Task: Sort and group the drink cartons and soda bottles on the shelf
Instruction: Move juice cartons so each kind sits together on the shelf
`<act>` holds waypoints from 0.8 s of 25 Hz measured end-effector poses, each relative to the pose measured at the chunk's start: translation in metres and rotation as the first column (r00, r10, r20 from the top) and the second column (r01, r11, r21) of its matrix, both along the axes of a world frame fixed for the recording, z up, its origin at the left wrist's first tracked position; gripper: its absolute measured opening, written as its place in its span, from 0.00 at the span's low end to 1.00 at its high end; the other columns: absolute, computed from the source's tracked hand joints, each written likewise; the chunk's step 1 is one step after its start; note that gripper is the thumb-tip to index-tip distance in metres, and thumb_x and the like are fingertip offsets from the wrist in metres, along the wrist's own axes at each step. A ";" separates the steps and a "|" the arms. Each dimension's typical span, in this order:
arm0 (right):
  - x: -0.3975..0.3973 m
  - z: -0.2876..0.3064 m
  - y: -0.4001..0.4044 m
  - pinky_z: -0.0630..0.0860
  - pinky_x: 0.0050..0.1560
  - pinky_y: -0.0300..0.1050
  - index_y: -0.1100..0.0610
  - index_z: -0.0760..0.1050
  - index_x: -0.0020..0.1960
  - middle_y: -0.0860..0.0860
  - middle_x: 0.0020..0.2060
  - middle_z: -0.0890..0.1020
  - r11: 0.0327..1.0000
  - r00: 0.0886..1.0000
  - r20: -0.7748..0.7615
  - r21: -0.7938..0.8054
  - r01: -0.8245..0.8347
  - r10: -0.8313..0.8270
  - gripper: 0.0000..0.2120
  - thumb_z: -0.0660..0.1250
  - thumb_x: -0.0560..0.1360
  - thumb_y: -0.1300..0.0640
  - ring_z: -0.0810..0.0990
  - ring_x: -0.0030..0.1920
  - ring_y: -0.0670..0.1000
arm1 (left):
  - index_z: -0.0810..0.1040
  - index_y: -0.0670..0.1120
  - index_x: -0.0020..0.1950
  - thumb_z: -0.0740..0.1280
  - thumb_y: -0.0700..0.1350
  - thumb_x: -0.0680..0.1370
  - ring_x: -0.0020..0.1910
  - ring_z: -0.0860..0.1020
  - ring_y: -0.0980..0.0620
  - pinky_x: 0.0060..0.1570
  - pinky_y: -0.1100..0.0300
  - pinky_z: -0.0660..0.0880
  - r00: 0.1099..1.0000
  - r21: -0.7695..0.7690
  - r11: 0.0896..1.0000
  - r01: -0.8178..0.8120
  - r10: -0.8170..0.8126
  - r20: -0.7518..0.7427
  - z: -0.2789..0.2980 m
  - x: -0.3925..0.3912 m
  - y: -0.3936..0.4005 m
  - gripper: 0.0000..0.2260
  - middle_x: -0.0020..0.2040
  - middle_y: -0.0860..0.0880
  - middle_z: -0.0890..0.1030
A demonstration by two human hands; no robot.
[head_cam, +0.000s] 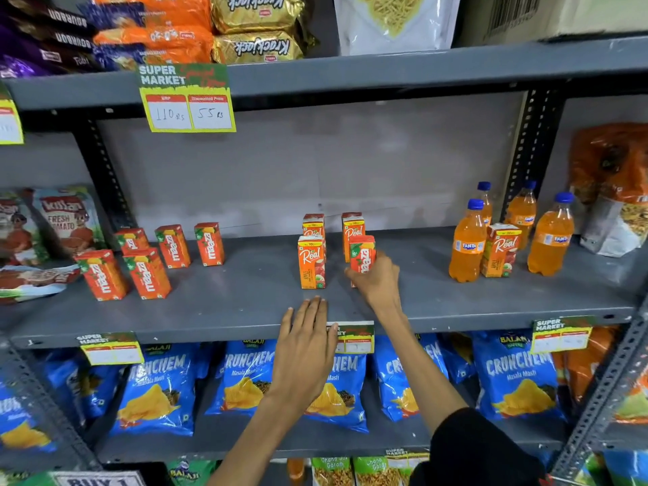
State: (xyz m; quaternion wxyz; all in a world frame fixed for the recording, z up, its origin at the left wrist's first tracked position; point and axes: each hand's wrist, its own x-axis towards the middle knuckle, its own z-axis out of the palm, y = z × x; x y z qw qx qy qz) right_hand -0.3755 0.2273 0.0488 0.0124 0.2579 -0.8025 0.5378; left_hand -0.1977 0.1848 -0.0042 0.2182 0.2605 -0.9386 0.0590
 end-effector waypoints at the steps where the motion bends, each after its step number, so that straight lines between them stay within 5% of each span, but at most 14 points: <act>1: 0.003 -0.001 0.005 0.73 0.39 0.33 0.61 0.77 0.59 0.56 0.52 0.85 1.000 1.000 0.002 -0.016 0.000 0.000 0.22 0.78 0.70 0.52 0.84 0.51 0.54 | 0.63 0.44 0.78 0.46 0.55 0.84 0.77 0.65 0.47 0.78 0.45 0.60 1.000 -0.001 1.000 -0.005 0.005 0.000 0.000 0.002 0.000 0.26 0.77 0.46 0.69; 5: 0.030 0.002 0.021 0.75 0.40 0.35 0.59 0.78 0.58 0.51 0.48 0.85 0.999 0.999 -0.042 -0.047 -0.024 0.022 0.24 0.79 0.67 0.50 0.83 0.44 0.49 | 0.67 0.42 0.76 0.45 0.55 0.84 0.76 0.67 0.45 0.77 0.44 0.62 0.998 0.010 0.999 -0.048 0.048 -0.043 -0.002 0.027 -0.016 0.28 0.75 0.43 0.71; 12: 0.114 0.018 -0.036 0.71 0.30 0.25 0.49 0.77 0.45 0.40 0.34 0.80 0.980 0.982 -0.060 -0.075 -0.182 0.178 0.16 0.81 0.64 0.47 0.78 0.34 0.36 | 0.71 0.41 0.73 0.50 0.53 0.83 0.73 0.71 0.44 0.74 0.44 0.65 0.992 0.024 0.994 -0.107 0.108 -0.067 -0.001 0.105 -0.083 0.25 0.72 0.43 0.75; 17: 0.181 0.023 -0.128 0.81 0.50 0.50 0.52 0.79 0.44 0.50 0.40 0.85 0.975 0.977 -0.047 -0.063 -0.211 0.208 0.17 0.81 0.63 0.46 0.85 0.42 0.51 | 0.70 0.40 0.73 0.57 0.50 0.84 0.73 0.71 0.44 0.75 0.45 0.64 0.995 0.000 0.996 -0.084 0.084 -0.050 0.005 0.159 -0.145 0.22 0.72 0.43 0.75; 20: 0.200 0.022 -0.171 0.81 0.53 0.54 0.51 0.79 0.42 0.50 0.38 0.84 0.971 0.972 -0.052 -0.058 -0.232 0.230 0.14 0.81 0.64 0.49 0.85 0.43 0.52 | 0.67 0.40 0.75 0.55 0.51 0.84 0.74 0.69 0.44 0.76 0.46 0.62 0.998 0.012 0.999 -0.046 0.046 -0.032 0.005 0.176 -0.167 0.23 0.74 0.42 0.73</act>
